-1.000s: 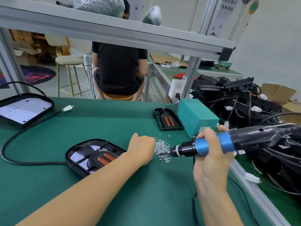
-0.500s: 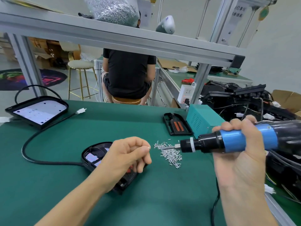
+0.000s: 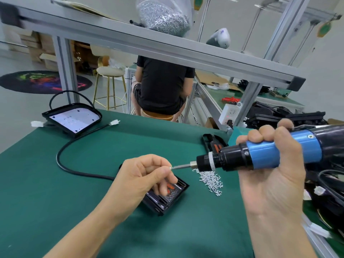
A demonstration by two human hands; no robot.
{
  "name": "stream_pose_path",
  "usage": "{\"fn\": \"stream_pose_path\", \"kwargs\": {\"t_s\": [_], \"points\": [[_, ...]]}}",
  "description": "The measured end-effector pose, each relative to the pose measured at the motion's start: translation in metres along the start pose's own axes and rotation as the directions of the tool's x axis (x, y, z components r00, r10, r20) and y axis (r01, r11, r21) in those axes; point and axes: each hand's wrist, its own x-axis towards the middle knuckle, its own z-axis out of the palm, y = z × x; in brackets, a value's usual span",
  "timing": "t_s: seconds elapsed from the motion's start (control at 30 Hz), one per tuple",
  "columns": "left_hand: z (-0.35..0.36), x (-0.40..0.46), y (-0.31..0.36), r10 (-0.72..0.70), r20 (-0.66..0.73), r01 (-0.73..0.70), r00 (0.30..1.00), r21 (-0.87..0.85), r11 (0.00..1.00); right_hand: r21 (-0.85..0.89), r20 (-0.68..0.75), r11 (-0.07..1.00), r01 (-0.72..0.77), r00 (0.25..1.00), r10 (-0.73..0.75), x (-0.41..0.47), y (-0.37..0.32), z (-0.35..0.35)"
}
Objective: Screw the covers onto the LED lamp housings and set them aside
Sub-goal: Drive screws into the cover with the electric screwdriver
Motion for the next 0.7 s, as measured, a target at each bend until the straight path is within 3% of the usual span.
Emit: {"fn": "stream_pose_path", "kwargs": {"t_s": [0.37,0.7], "points": [[-0.009,-0.008,0.002,0.012,-0.058,-0.015,0.998,-0.047,0.999,-0.046,0.063,0.999,-0.007,0.998,0.010,-0.004,0.012,0.013],[-0.016,-0.011,-0.001,0.016,-0.117,-0.010,0.993,0.054,0.999,-0.050,0.080,0.999,0.011,0.997,-0.007,-0.010,0.029,0.008]]}}
